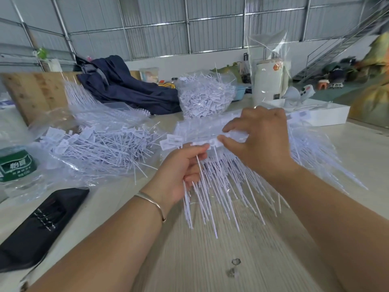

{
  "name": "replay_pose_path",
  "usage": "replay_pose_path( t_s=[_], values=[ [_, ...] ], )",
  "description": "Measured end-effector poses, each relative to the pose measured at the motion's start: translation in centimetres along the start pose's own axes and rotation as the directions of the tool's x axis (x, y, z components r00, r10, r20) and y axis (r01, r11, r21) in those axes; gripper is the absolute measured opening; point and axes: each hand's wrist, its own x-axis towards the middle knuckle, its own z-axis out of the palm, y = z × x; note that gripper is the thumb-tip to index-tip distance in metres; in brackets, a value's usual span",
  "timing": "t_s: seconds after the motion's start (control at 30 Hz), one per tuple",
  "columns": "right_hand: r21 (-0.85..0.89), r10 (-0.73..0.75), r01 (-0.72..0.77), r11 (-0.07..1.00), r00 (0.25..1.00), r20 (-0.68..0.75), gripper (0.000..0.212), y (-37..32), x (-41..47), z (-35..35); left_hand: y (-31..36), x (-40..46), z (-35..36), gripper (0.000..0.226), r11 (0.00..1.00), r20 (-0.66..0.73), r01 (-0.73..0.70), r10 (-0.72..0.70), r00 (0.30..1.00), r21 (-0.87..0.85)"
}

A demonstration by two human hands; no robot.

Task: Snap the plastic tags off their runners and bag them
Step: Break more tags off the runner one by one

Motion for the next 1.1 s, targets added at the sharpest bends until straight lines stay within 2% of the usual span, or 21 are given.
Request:
replay_pose_path(
  t_s=[0.1,0.2,0.27,0.37,0.43,0.6,0.73,0.8,0.93,1.1],
  values=[
    [-0.051,-0.038,0.041,0.998,0.998,0.053,0.008,0.0,-0.4,0.5,-0.5,0.1,0.3,0.021,0.994,0.01,0.004,-0.006,1.0,0.113],
    [-0.035,0.1,-0.095,0.995,0.98,0.175,0.012,0.5,-0.7,0.8,-0.7,0.2,0.0,0.024,0.982,-0.024,0.005,-0.001,1.0,0.19],
    [0.075,0.207,-0.232,0.97,0.946,0.248,0.014,0.7,-0.8,1.0,-0.7,0.4,-0.1,0.022,0.983,-0.029,0.021,-0.016,0.999,0.182],
    [0.282,0.329,-0.453,0.846,0.859,0.392,0.011,0.7,-0.8,1.0,-0.6,0.4,-0.3,0.021,0.988,-0.008,0.039,-0.039,0.999,0.146],
    [0.386,0.358,-0.55,0.74,0.809,0.465,0.006,0.8,-0.8,1.0,-0.5,0.4,-0.4,0.021,0.991,0.013,0.051,-0.053,0.999,0.124],
    [0.486,0.357,-0.613,0.624,0.776,0.52,0.011,1.3,-0.7,0.8,-0.1,0.2,-0.3,0.024,0.982,0.082,0.038,-0.054,0.995,0.185],
    [0.45,0.316,-0.61,0.653,0.759,0.57,0.013,1.1,-0.7,0.6,0.3,0.0,-0.4,0.034,0.97,0.116,-0.002,-0.027,0.993,0.243],
    [0.39,0.297,-0.575,0.719,0.762,0.575,0.018,1.1,-0.7,0.6,0.4,-0.1,-0.5,0.036,0.952,0.131,0.021,-0.064,0.989,0.306],
    [0.25,0.242,-0.412,0.876,0.824,0.512,0.021,0.8,-0.5,0.4,0.4,-0.4,-0.8,0.035,0.871,0.143,0.086,-0.175,0.974,0.484],
    [0.188,0.112,-0.243,0.952,0.843,0.526,0.025,0.7,-0.6,0.2,0.7,-0.6,-0.6,0.013,0.765,0.189,0.009,-0.17,0.967,0.644]
  ],
)
